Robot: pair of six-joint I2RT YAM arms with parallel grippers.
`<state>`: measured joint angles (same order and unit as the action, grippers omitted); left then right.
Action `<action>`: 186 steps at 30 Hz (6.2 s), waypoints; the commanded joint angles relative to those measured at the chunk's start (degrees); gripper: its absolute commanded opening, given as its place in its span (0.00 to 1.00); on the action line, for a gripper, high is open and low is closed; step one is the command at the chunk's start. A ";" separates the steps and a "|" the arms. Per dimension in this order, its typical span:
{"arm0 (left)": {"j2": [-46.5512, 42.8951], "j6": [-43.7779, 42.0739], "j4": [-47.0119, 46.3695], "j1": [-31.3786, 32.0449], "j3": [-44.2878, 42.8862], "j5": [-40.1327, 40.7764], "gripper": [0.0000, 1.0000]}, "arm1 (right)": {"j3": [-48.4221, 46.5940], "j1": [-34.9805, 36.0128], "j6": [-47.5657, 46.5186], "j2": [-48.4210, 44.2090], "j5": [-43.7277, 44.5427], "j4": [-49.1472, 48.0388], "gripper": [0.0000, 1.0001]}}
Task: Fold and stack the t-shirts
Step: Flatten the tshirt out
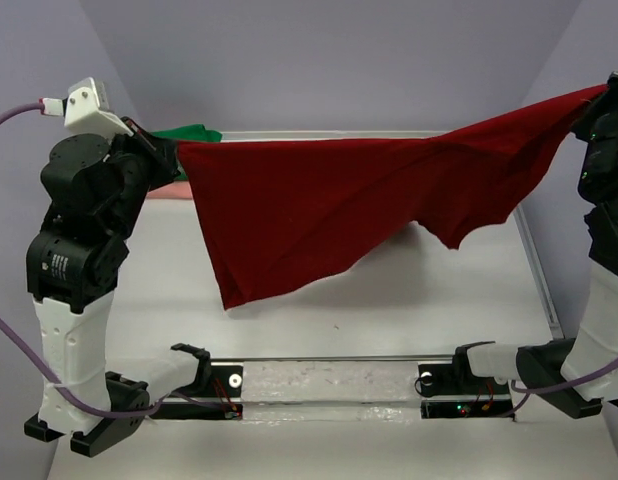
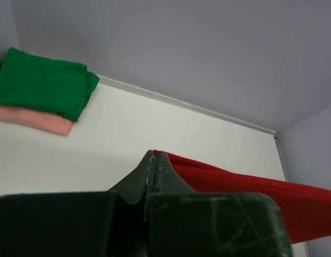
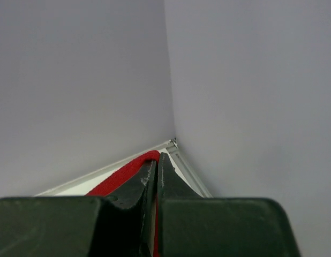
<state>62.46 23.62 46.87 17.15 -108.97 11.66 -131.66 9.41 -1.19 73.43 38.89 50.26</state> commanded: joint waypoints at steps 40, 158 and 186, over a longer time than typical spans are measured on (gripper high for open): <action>7.51 -3.14 -7.41 -2.91 -11.97 -17.11 0.00 | -0.97 -0.44 -11.90 3.21 -6.55 -13.26 0.00; 59.76 0.56 -27.72 -9.43 -15.58 -23.54 0.00 | -0.02 -4.49 -12.78 44.46 -28.80 -19.06 0.00; -8.85 -5.96 -13.12 5.44 -8.01 -19.74 0.00 | -1.23 -4.49 -5.58 -11.99 -37.83 -12.29 0.00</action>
<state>49.89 17.96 29.17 22.41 -118.52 -7.03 -131.00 5.15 -8.82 58.35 4.86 34.17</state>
